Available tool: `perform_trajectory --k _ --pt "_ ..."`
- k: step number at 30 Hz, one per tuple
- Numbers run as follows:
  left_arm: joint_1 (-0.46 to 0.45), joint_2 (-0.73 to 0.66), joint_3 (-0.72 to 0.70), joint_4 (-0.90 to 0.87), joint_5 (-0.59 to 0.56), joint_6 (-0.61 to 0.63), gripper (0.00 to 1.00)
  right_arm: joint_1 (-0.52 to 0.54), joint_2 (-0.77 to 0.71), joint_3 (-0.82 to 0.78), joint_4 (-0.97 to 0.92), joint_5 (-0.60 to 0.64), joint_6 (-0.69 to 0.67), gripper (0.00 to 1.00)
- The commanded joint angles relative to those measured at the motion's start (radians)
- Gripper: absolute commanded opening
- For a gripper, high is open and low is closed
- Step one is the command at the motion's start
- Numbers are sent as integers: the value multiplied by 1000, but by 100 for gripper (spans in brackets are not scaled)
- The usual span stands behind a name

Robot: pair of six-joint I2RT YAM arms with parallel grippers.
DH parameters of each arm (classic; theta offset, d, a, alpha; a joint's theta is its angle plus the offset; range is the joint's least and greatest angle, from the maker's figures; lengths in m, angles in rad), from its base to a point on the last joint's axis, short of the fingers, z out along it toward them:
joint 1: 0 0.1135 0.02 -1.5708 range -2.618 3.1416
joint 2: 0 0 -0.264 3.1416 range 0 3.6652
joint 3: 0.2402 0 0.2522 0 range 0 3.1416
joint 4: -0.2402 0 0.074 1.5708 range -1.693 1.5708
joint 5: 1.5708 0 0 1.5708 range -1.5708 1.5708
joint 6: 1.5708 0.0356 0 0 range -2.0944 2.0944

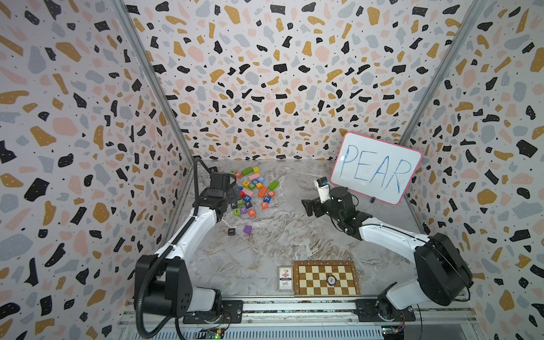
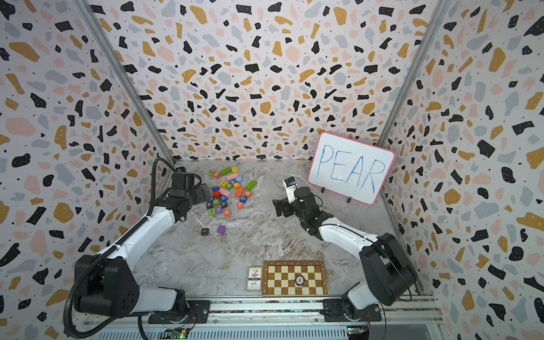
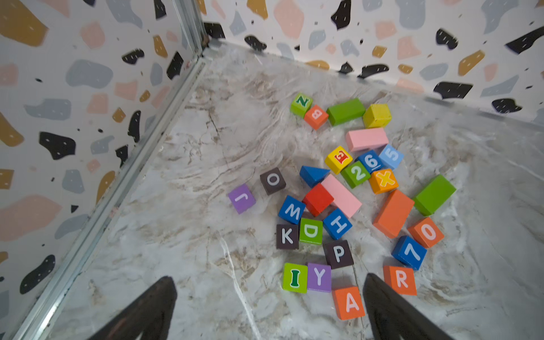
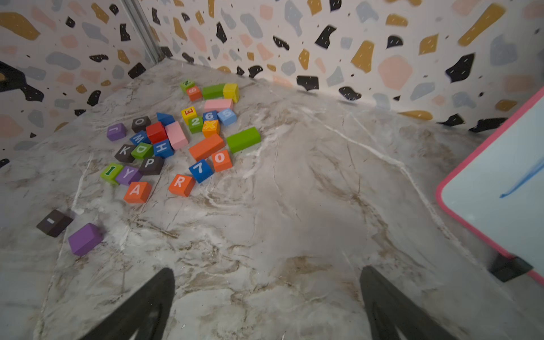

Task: Spell the uppercase word “pear” with letter blocks
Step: Pick up the letter block from the center of the board.

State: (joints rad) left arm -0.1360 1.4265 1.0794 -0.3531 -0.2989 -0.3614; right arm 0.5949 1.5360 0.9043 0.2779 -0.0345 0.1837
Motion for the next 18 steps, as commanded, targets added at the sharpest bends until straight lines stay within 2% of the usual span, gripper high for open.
perform_trajectory --k 1,9,15,18 --pt "-1 72 89 -125 57 -29 99 -3 82 127 -82 -97 21 100" --pt "-9 278 281 -180 114 29 99 -4 310 379 -122 -194 -99 100" --pt "-38 394 403 -201 107 34 94 -16 461 592 -220 -239 -194 99" --pt "-53 449 474 -229 107 38 89 -23 496 635 -239 -259 -212 99"
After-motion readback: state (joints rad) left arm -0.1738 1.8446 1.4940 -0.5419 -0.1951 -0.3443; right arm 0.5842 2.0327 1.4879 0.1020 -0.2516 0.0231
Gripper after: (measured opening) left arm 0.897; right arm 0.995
